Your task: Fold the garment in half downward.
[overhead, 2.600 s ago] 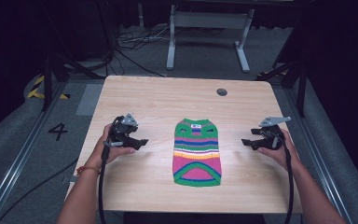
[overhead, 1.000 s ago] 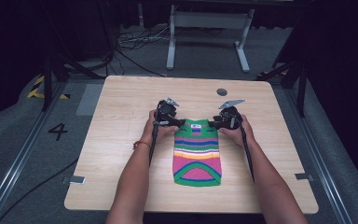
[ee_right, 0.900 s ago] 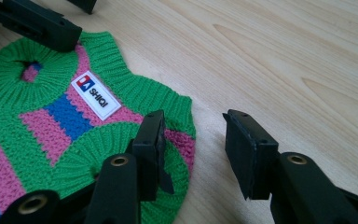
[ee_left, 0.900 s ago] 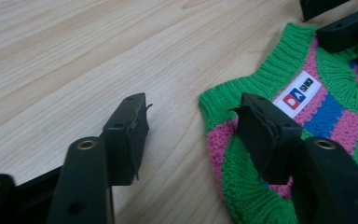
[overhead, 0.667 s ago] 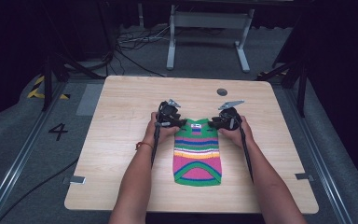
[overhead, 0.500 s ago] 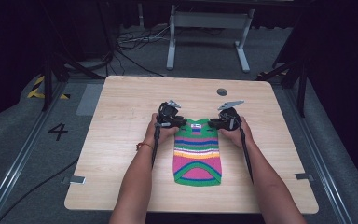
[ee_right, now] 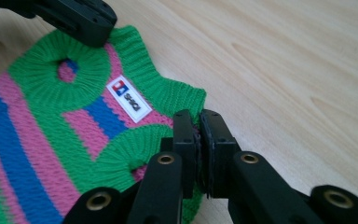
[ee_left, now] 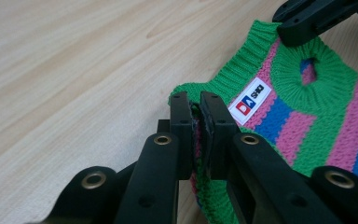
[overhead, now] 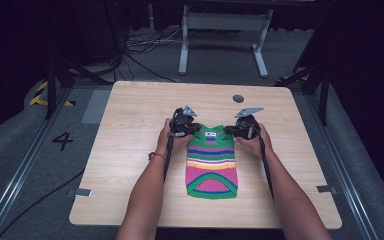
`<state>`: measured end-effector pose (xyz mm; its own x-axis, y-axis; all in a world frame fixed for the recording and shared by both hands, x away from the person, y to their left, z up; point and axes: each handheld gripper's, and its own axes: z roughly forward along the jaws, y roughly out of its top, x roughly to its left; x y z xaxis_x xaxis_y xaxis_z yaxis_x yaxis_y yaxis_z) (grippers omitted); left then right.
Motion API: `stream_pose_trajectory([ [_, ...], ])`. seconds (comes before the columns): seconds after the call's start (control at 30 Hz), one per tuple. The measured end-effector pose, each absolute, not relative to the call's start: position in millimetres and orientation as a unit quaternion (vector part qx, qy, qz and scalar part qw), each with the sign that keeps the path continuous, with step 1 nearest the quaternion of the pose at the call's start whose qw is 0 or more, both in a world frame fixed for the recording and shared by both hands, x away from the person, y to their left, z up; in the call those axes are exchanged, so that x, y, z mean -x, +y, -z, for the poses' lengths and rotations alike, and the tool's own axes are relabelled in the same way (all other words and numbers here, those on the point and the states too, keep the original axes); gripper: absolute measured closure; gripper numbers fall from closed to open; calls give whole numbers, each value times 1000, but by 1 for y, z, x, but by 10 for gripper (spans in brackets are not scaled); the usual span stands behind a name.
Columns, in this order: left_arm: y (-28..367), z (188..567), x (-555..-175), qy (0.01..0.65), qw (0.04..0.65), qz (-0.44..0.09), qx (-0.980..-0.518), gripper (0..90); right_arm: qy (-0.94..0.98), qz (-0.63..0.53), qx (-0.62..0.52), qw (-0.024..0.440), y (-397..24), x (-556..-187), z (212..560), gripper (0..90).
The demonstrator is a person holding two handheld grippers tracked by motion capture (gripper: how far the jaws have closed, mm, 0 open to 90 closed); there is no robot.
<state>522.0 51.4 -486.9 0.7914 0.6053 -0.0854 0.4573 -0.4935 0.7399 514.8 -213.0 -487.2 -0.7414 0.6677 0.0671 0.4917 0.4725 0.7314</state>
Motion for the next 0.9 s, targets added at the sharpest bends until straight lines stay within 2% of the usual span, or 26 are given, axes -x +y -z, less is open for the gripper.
stream_pose_trajectory([
  [0.37, 61, 453, -478, 232, 422, -128, -867, 846, 853, -419, -279, 135, -218, -475, 452, 858],
  [0.9, 71, 442, -433, 159, 418, -151, -882, 839, 853, -455, -217, 132, -224, -430, 441, 859],
])
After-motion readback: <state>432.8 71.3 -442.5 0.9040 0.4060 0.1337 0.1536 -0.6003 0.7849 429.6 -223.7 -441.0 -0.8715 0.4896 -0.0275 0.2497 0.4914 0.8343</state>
